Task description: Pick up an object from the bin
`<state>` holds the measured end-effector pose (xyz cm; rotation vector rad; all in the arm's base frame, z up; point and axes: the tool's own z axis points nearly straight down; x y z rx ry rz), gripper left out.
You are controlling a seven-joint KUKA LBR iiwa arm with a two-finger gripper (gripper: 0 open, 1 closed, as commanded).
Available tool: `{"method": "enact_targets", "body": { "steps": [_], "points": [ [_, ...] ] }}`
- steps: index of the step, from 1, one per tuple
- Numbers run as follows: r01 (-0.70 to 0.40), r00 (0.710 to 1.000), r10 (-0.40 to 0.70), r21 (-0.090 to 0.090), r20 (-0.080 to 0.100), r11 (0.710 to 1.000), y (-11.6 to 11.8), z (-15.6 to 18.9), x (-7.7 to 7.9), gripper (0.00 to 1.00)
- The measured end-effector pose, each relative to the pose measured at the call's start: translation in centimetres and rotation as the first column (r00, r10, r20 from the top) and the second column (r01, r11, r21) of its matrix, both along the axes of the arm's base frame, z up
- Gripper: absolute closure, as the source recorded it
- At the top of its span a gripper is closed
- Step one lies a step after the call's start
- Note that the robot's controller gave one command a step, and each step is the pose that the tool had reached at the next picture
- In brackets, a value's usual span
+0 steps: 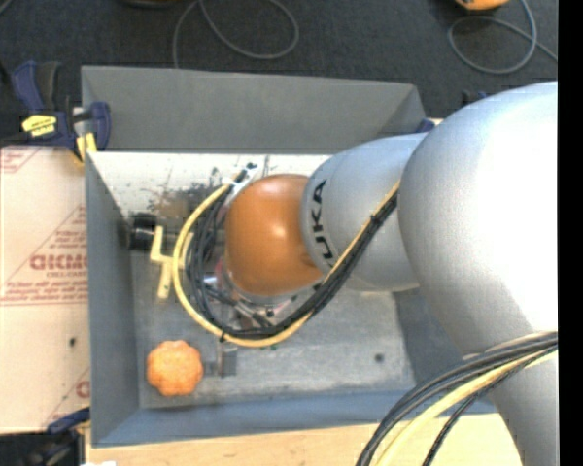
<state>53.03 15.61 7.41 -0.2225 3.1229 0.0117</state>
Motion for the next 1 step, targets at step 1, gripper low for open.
{"method": "enact_targets", "body": {
  "steps": [1],
  "points": [
    [0.009, 1.0, -0.009, 0.003, 0.002, 1.0, 1.22, -0.42, -0.17, 0.0]
  ]
}}
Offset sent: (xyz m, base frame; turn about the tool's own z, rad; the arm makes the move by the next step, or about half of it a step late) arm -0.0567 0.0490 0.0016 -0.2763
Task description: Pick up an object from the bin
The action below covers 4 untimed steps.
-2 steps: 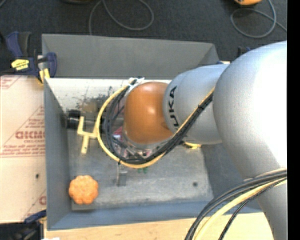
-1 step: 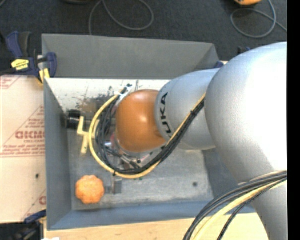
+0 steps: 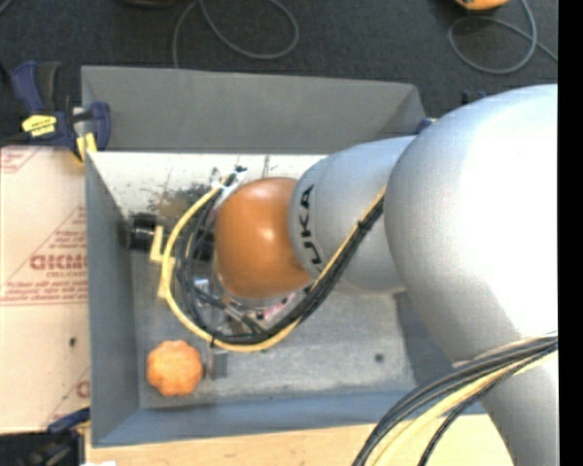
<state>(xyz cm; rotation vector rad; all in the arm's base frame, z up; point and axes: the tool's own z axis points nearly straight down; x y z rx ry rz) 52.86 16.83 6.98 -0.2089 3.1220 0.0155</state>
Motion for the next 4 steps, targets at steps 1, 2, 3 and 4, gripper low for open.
{"method": "enact_targets", "body": {
  "steps": [1, 2, 3, 4],
  "points": [
    [-0.218, 0.976, 0.218, -0.005, 0.003, 0.976, 2.2, 0.4, -3.2, 0.0],
    [-0.301, 0.954, 0.301, -0.006, 0.007, 0.954, 3.4, 0.7, -4.4, 0.0],
    [-0.357, 0.934, 0.357, -0.007, 0.008, 0.934, 3.8, 0.1, -3.3, 0.0],
    [-0.332, 0.943, 0.332, -0.005, 0.006, 0.943, 4.8, 0.1, -4.0, 1.0]
  ]
}}
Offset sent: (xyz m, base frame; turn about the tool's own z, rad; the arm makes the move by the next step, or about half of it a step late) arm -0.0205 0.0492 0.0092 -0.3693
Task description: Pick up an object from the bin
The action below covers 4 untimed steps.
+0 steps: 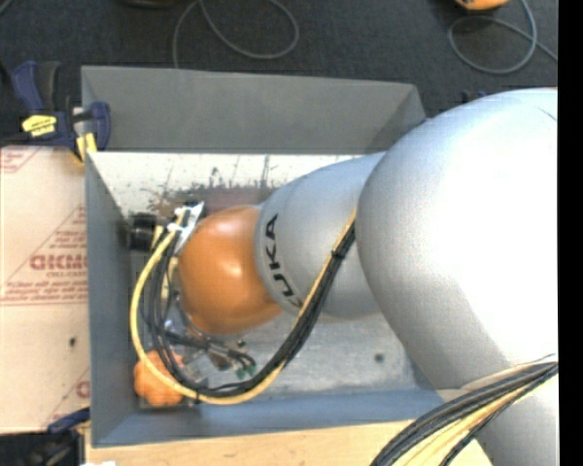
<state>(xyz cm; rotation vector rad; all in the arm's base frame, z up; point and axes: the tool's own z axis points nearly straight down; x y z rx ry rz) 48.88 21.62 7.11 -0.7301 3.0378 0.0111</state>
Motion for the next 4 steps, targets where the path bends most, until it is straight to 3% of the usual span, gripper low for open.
{"method": "enact_targets", "body": {
  "steps": [3, 4],
  "points": [
    [0.02, 1.0, -0.02, 0.004, 0.004, 1.0, -0.6, 0.0, -0.1, 1.0],
    [0.012, 1.0, -0.012, 0.004, 0.006, 1.0, -0.5, 1.8, -0.2, 1.0]
  ]
}}
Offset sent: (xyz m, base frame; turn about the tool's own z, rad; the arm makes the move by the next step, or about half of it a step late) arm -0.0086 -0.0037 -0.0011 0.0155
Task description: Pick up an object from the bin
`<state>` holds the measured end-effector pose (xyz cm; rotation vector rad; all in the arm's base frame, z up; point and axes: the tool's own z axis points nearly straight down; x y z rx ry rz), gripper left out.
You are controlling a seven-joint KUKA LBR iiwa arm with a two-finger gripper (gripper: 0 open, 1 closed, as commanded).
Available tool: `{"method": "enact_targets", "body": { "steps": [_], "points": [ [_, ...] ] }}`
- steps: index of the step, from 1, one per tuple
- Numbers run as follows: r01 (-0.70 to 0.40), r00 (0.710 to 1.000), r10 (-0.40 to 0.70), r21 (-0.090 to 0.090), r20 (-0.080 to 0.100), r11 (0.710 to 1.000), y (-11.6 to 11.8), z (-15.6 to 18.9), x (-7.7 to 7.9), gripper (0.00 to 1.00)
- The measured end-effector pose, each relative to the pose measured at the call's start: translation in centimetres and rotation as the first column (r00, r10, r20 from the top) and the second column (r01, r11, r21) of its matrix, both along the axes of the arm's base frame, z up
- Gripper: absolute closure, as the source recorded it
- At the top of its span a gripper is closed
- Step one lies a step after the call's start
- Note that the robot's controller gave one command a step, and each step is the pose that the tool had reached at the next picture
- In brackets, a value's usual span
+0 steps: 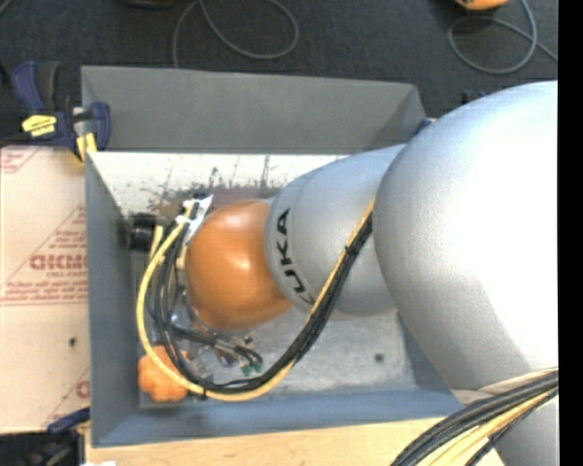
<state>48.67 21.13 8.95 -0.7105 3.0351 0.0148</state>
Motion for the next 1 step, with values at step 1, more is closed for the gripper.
{"method": "enact_targets", "body": {
  "steps": [1],
  "points": [
    [0.003, 1.0, -0.003, 0.001, 0.001, 1.0, -0.05, -0.11, -0.07, 1.0]
  ]
}}
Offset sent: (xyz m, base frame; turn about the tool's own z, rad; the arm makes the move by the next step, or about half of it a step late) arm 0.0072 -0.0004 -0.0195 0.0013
